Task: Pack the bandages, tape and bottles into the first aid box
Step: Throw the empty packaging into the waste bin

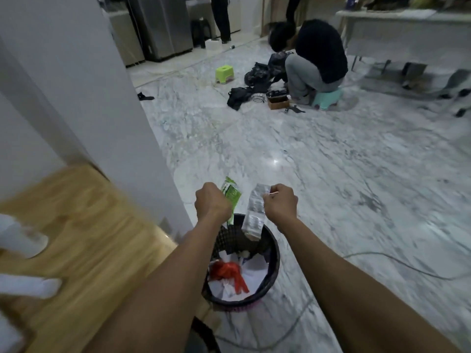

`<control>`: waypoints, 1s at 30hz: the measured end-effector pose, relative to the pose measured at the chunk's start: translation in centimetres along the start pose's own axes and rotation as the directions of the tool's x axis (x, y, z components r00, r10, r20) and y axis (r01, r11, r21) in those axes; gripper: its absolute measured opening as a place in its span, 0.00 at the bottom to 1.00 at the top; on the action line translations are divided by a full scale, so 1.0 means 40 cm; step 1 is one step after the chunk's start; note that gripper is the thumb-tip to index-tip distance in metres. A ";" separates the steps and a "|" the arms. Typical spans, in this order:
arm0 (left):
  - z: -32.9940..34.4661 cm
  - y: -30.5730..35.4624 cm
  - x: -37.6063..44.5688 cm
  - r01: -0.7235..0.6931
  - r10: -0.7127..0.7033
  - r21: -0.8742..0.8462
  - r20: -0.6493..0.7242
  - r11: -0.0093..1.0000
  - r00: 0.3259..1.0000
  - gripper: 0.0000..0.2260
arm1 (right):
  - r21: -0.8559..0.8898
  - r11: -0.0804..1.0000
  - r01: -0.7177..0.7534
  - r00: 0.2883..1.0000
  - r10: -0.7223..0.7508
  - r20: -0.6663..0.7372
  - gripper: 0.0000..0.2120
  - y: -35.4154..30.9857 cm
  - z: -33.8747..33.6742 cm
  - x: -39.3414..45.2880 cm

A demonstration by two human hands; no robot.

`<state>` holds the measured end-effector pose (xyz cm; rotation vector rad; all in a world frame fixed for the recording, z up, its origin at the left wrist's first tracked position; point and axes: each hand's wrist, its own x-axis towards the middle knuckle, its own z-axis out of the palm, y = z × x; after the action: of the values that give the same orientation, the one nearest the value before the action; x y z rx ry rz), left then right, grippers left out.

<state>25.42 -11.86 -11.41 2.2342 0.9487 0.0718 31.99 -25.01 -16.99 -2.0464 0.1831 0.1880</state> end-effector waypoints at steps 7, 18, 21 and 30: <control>0.108 -0.039 0.053 0.071 -0.074 0.046 0.051 0.996 0.996 0.12 | -0.064 0.998 -0.019 0.993 0.026 0.112 0.20 0.096 0.058 0.032; 0.104 -0.052 0.065 0.064 -0.063 -0.022 0.054 0.998 0.997 0.12 | -0.073 0.995 -0.066 0.990 0.075 0.122 0.20 0.078 0.104 0.024; 0.066 -0.029 0.040 0.046 -0.044 -0.052 0.047 0.998 0.998 0.17 | -0.052 0.997 -0.051 0.991 0.057 0.125 0.19 0.042 0.090 0.009; -0.216 0.022 -0.075 -0.180 0.158 -0.158 -0.142 0.971 0.977 0.24 | 0.084 0.984 0.158 0.982 -0.165 0.089 0.16 -0.235 0.001 -0.117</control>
<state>21.15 -9.22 -3.72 2.1665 0.7845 0.3647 29.40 -20.40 -7.92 -1.9609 -0.0351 0.1742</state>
